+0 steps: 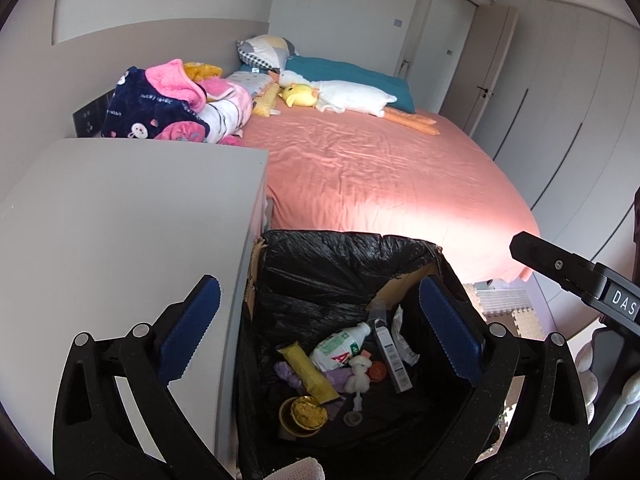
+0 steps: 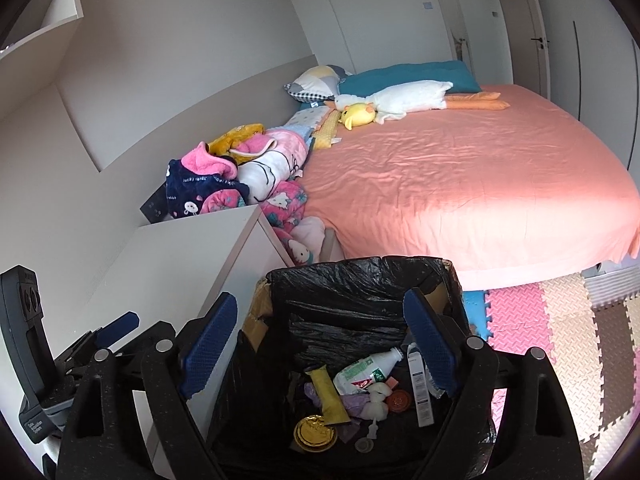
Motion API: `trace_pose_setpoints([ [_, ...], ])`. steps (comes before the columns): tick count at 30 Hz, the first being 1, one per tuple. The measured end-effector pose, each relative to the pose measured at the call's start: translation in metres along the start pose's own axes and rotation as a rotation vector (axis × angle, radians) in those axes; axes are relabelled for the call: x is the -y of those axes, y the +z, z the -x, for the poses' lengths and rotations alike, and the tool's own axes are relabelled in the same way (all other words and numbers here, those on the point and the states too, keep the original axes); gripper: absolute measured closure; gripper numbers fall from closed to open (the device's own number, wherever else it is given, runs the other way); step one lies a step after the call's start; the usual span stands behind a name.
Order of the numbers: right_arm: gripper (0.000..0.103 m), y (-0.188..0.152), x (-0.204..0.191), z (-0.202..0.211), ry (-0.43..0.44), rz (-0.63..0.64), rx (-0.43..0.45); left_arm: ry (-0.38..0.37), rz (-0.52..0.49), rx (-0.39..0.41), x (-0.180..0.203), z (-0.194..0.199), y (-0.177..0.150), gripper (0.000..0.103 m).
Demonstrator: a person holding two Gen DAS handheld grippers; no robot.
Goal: Collect trash
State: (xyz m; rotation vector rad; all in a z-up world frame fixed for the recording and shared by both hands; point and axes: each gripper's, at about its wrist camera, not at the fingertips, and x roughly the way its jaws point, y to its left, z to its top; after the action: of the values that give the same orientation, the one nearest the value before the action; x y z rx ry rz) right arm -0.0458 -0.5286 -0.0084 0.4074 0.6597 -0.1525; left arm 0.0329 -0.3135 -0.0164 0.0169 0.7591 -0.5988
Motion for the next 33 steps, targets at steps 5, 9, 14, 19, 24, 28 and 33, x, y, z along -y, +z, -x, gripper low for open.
trace_pose_setpoints([
  [5, 0.018, 0.0004, -0.0022, -0.0002, 0.000, 0.006, -0.003, 0.006, 0.001, 0.016, -0.0011, 0.0039, 0.0018, 0.007],
  [9, 0.018, 0.0001, -0.0031, -0.0004, -0.001, 0.006, -0.003, 0.013, -0.007, 0.020, -0.0007, 0.0042, 0.0028, 0.007],
  [14, 0.018, 0.0000, -0.0034, -0.0007, 0.000, 0.007, -0.003, 0.010, -0.024, 0.019, 0.0015, 0.0046, 0.0015, 0.007],
  [19, 0.018, -0.0001, -0.0032, -0.0006, -0.001, 0.007, -0.004, 0.006, -0.022, 0.012, 0.0011, 0.0036, 0.0026, 0.007],
  [24, 0.018, -0.0001, -0.0034, -0.0007, -0.001, 0.008, -0.003, 0.004, -0.014, 0.005, -0.0007, 0.0023, 0.0028, 0.007],
  [28, 0.018, -0.0001, -0.0035, -0.0009, -0.001, 0.007, -0.003, 0.007, -0.022, 0.002, 0.0009, 0.0024, 0.0028, 0.007],
  [33, 0.018, -0.0015, -0.0032, -0.0026, -0.004, 0.009, -0.006, 0.001, -0.032, 0.001, 0.0021, 0.0030, 0.0035, 0.007],
])
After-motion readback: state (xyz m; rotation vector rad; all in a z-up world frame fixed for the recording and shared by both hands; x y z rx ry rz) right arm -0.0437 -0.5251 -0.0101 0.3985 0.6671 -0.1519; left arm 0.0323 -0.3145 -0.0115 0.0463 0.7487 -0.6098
